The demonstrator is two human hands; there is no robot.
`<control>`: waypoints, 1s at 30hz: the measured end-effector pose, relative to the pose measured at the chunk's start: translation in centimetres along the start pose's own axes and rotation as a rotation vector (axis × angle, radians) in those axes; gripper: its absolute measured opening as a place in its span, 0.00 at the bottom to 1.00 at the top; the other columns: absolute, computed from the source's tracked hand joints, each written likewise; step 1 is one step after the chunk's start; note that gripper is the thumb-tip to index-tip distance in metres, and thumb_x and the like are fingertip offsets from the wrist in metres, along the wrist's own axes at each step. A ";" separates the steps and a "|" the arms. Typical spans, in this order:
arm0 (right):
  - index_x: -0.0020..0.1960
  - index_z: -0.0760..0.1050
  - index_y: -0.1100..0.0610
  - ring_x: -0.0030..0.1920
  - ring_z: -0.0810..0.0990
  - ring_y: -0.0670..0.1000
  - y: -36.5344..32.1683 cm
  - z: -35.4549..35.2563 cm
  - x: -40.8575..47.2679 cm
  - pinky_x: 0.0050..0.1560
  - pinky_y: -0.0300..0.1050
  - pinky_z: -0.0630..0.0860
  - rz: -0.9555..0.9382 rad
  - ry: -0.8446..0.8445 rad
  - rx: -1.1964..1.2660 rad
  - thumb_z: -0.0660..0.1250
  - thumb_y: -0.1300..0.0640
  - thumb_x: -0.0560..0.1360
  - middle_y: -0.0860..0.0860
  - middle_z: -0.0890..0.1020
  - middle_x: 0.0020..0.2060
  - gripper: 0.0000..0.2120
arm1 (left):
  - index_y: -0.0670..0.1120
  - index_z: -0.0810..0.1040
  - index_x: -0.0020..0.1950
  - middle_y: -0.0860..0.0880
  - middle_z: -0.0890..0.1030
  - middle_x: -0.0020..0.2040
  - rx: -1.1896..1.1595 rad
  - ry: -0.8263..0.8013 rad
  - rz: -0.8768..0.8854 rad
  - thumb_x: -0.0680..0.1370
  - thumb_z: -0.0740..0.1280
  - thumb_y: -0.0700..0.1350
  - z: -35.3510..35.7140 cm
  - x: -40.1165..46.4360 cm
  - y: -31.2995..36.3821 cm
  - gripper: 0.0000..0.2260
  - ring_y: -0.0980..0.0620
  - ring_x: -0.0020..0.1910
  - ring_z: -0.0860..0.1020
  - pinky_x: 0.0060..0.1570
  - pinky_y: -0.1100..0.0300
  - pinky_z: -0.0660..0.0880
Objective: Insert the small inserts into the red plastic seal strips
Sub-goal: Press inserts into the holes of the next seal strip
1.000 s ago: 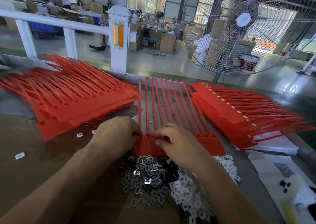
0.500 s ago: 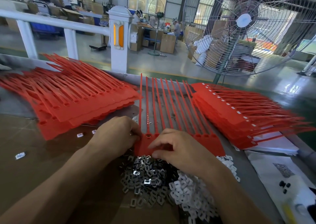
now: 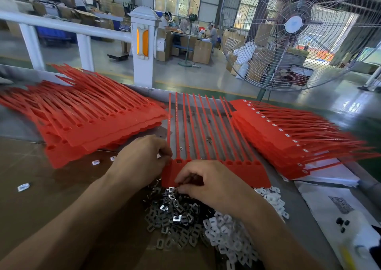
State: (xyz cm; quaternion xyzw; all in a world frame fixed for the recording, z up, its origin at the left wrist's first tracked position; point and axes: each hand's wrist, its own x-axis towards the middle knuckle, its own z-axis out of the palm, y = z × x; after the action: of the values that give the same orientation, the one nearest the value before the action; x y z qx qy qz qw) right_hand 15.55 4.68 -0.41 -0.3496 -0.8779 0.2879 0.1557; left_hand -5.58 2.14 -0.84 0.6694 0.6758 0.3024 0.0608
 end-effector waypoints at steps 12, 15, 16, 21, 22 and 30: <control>0.51 0.83 0.43 0.49 0.81 0.36 0.1 -0.1 0.3 0.47 0.26 0.74 0.164 0.440 0.265 0.74 0.57 0.78 0.38 0.84 0.46 0.08 | 0.55 0.85 0.47 0.59 0.80 0.42 -0.214 0.022 0.053 0.77 0.73 0.45 0.7 -0.4 1.5 0.04 0.61 0.41 0.76 0.39 0.66 0.70; 0.53 0.84 0.44 0.50 0.82 0.36 0.0 -0.1 0.4 0.49 0.30 0.76 0.177 0.458 0.308 0.74 0.56 0.78 0.40 0.84 0.47 0.08 | 0.55 0.85 0.47 0.59 0.82 0.42 -0.281 0.024 0.066 0.77 0.73 0.45 0.9 -0.5 1.8 0.04 0.61 0.43 0.78 0.43 0.66 0.73; 0.53 0.84 0.44 0.51 0.82 0.36 -0.1 -0.1 0.3 0.50 0.31 0.77 0.172 0.457 0.315 0.74 0.56 0.78 0.40 0.85 0.48 0.08 | 0.55 0.85 0.47 0.60 0.83 0.42 -0.310 0.022 0.067 0.77 0.73 0.46 0.9 -0.5 1.9 0.04 0.61 0.44 0.79 0.44 0.65 0.74; 0.54 0.84 0.45 0.51 0.84 0.39 -0.5 0.0 0.3 0.52 0.32 0.79 0.110 0.456 0.371 0.74 0.58 0.79 0.41 0.86 0.46 0.09 | 0.57 0.84 0.47 0.60 0.83 0.41 -0.432 0.008 0.064 0.79 0.71 0.49 0.8 -0.8 2.2 0.04 0.61 0.41 0.81 0.41 0.63 0.75; 0.54 0.85 0.45 0.51 0.84 0.40 -0.5 0.0 0.3 0.52 0.32 0.79 0.103 0.457 0.385 0.74 0.58 0.79 0.41 0.86 0.46 0.08 | 0.57 0.84 0.46 0.60 0.83 0.41 -0.453 0.006 0.063 0.79 0.71 0.49 0.8 -0.8 2.2 0.04 0.60 0.41 0.81 0.42 0.61 0.76; 0.54 0.85 0.47 0.45 0.85 0.43 -0.5 0.2 0.4 0.48 0.39 0.82 0.091 0.521 0.446 0.71 0.55 0.81 0.43 0.87 0.43 0.06 | 0.52 0.84 0.45 0.53 0.84 0.40 -0.553 0.026 0.052 0.77 0.73 0.46 0.6 -1.0 2.9 0.02 0.52 0.38 0.80 0.44 0.48 0.78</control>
State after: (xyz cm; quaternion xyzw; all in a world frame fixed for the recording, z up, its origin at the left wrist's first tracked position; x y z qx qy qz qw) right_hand 14.88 4.57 -0.20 -0.4075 -0.7076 0.3802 0.4344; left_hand -2.70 1.20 -0.23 0.6407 0.5508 0.4854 0.2246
